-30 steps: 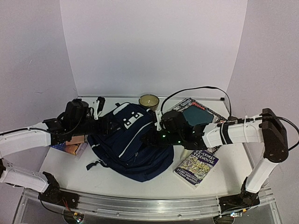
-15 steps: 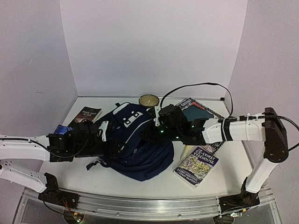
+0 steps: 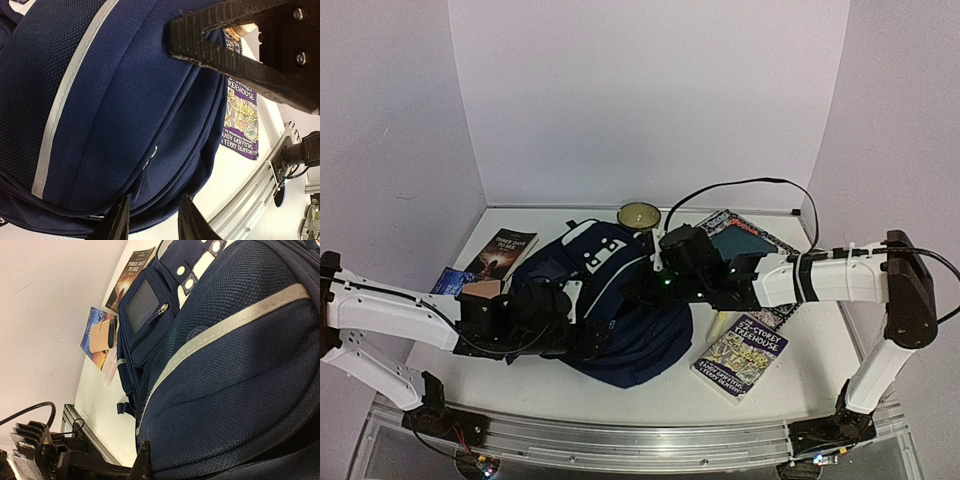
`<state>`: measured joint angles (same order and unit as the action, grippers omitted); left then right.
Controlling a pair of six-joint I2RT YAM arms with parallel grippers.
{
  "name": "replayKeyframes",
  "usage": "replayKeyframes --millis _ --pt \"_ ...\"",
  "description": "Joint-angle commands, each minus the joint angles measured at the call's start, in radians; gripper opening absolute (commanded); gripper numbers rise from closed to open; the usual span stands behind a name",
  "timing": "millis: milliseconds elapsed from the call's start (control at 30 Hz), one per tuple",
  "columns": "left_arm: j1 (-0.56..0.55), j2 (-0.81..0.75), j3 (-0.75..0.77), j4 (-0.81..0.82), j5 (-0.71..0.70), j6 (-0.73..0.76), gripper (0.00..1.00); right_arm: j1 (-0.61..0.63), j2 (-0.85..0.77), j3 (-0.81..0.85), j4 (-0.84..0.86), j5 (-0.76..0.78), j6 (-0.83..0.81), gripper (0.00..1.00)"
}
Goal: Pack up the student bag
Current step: Pick up the upper front pocket of the student bag.
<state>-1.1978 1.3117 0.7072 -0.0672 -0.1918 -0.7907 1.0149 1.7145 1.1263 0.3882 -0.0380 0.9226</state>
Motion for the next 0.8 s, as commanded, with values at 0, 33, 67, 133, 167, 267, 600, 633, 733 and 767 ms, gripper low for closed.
replayKeyframes --millis 0,33,67,133,167,267,600,633,733,767 --pt "-0.002 0.018 0.043 0.029 -0.064 -0.017 0.34 0.001 -0.046 0.07 0.086 0.02 0.001 0.0" --pt "-0.001 0.023 0.046 0.029 -0.067 -0.017 0.34 0.001 -0.046 0.069 0.086 0.018 0.003 0.0" --pt "-0.002 0.027 0.049 0.029 -0.064 -0.025 0.34 0.001 -0.047 0.069 0.086 0.016 0.005 0.0" --pt "-0.002 0.029 0.047 0.029 -0.052 -0.042 0.34 0.001 -0.05 0.067 0.086 0.016 0.007 0.0" --pt "-0.003 0.028 0.042 0.029 -0.05 -0.055 0.34 0.0 -0.052 0.065 0.087 0.019 0.007 0.0" --pt "-0.008 0.008 0.021 0.037 -0.068 -0.111 0.34 0.0 -0.059 0.063 0.086 0.027 0.006 0.0" --pt "-0.092 0.001 -0.017 0.046 -0.199 -0.215 0.34 0.001 -0.06 0.059 0.087 0.034 0.016 0.0" --pt "-0.093 0.0 -0.022 0.044 -0.209 -0.218 0.33 0.001 -0.06 0.059 0.087 0.032 0.016 0.0" --pt "-0.093 -0.011 -0.033 0.045 -0.236 -0.224 0.34 0.0 -0.059 0.059 0.087 0.029 0.016 0.0" --pt "-0.093 -0.011 -0.034 0.043 -0.241 -0.222 0.34 0.001 -0.059 0.058 0.087 0.029 0.018 0.0"
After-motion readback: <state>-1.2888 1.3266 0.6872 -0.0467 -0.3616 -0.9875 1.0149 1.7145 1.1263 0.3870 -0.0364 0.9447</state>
